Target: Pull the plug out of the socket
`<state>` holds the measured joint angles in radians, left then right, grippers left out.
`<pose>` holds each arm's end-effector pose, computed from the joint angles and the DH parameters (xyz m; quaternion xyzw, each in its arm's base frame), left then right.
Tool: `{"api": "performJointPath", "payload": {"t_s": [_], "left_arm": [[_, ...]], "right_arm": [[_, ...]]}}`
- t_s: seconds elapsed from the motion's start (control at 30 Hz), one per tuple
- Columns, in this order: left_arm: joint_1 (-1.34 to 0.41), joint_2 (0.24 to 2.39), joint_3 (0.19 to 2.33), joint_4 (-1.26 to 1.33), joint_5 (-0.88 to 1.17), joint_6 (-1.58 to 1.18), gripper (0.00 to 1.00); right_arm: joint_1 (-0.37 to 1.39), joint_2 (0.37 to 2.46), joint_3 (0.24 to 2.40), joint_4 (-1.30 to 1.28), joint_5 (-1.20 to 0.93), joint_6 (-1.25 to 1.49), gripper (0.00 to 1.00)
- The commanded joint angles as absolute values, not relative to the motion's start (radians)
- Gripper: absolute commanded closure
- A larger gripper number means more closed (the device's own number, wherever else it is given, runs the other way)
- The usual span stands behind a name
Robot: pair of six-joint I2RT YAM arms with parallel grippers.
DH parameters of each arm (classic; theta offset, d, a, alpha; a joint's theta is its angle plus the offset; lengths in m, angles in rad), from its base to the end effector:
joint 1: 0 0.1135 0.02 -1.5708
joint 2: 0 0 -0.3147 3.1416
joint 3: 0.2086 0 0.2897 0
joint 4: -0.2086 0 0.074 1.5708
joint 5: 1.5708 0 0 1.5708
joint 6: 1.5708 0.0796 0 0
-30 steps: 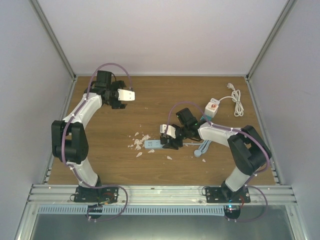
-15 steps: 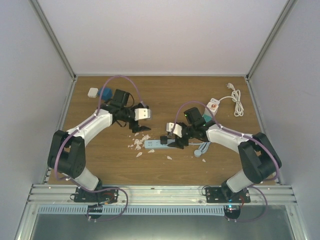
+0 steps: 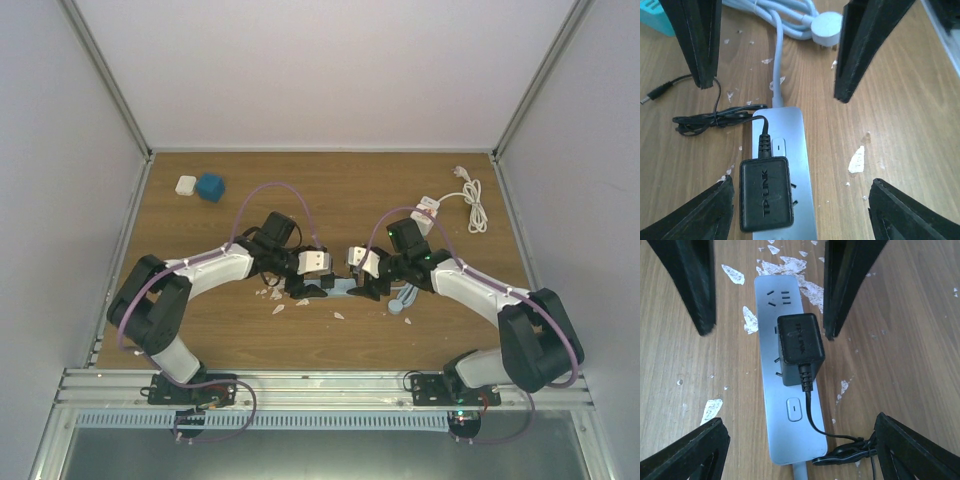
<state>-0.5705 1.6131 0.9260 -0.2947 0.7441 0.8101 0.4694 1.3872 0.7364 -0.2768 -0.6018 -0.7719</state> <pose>0.2773 -0.2420 0.1843 0.6490 0.6202 -0.3131 0.3100 0.2544 0.1796 0.1872 -0.6032 0.6826 0.2325 0.3408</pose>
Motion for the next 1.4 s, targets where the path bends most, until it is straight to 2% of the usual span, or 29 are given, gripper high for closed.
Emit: {"api": "performJointPath", "payload": {"t_s": [0.0, 0.23, 0.33, 0.5, 0.7, 0.93, 1.37], "left_arm": [[-0.612, 1.665, 0.922, -0.191, 0.657, 0.758, 0.28], [-0.639, 1.676, 0.904, -0.163, 0.62, 0.755, 0.52], [-0.638, 1.671, 0.896, -0.154, 0.6, 0.746, 0.61], [-0.619, 1.657, 0.877, -0.17, 0.584, 0.761, 0.69], [-0.544, 1.62, 0.865, -0.257, 0.636, 0.821, 0.73], [-0.5, 1.603, 0.847, -0.3, 0.65, 0.861, 0.77], [-0.445, 1.559, 0.803, -0.317, 0.703, 0.905, 0.77]], "right_arm": [[0.461, 1.37, 0.716, -0.256, -0.636, -0.787, 0.2], [0.46, 1.386, 0.699, -0.23, -0.656, -0.788, 0.22], [0.46, 1.383, 0.7, -0.233, -0.672, -0.79, 0.27], [0.462, 1.344, 0.672, -0.222, -0.693, -0.81, 0.39], [0.502, 1.35, 0.672, -0.238, -0.717, -0.835, 0.57], [0.571, 1.385, 0.667, -0.166, -0.69, -0.785, 0.61], [0.696, 1.508, 0.723, -0.111, -0.581, -0.73, 0.64]]}}
